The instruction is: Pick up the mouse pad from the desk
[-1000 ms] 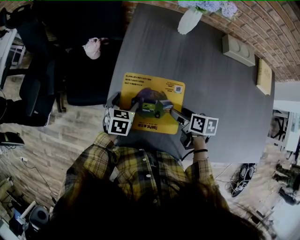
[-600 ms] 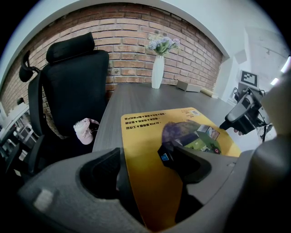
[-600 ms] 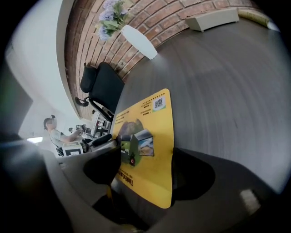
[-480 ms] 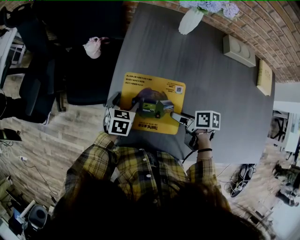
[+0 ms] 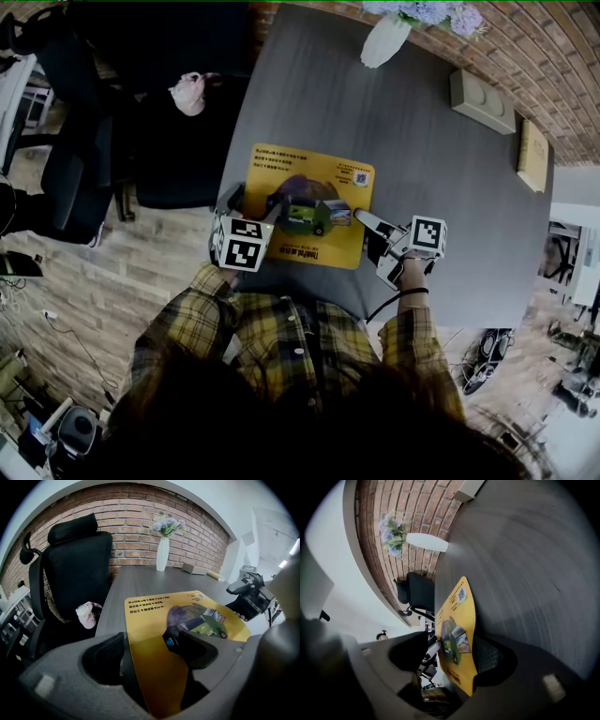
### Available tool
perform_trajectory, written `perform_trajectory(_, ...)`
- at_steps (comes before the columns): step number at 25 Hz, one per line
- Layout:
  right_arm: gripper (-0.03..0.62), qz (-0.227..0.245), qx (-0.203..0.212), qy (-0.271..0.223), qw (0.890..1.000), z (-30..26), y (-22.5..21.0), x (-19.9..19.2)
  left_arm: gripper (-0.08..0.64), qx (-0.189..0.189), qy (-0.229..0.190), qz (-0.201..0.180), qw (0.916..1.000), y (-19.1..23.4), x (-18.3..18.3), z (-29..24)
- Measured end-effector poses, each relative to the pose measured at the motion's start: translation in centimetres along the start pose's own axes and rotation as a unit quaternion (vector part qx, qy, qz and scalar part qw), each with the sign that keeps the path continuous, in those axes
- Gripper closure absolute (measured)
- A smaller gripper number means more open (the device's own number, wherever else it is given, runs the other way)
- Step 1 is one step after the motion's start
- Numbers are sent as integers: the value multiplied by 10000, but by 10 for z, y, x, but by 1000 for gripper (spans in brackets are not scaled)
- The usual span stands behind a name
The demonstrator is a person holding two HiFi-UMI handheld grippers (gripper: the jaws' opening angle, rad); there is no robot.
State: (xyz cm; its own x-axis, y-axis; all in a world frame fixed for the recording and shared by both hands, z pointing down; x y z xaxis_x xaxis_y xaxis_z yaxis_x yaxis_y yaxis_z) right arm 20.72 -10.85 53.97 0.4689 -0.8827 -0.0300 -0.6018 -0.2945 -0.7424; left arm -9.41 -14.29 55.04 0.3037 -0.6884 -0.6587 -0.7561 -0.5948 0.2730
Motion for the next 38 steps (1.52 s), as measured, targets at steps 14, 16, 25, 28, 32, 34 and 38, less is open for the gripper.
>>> perform_trajectory(14,353,1007,889,1084,9850,-25,17,7,189,-33,20,23,10000,0,0,1)
perform_trajectory(16,359,917,1019,1189,9834,-31,20,7,189,-53,3,24,10000,0,-2,-2)
perform_trajectory(25,421,930,1256,1319,9789,-57,40,3,189,-43,-9,19,10000,0,-1,-2)
perform_trajectory(28,512,1138,924,1234,9815,-58,34,5,189,-54,15,34,10000,-1,-2,-2)
perform_trajectory(32,577,1264,542,1169,9836,-58,29,4,189,-21,-20,-4,10000,-1,0,-1)
perform_trajectory(34,577,1223,626,1191,9833,-58,30,4,189,-19,7,21,10000,-2,0,-1)
perform_trajectory(38,577,1286,713,1178,9821,-60,32,4,189,-30,-28,11,10000,-1,-1,-1)
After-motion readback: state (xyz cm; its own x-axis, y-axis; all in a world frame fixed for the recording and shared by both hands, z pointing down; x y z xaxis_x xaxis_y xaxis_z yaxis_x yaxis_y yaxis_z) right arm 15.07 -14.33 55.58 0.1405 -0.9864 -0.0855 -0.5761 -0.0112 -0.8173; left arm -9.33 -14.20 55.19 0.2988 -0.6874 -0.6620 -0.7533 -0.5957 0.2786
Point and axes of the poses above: the fingertips, and each gripper's own axes: z backward along the fingers, y to its left, x out of its top, the point moved 7 cm from there along z, backward along the fingers, and after that the axes turned 14 degrees about -x, right-handed, at the moved point
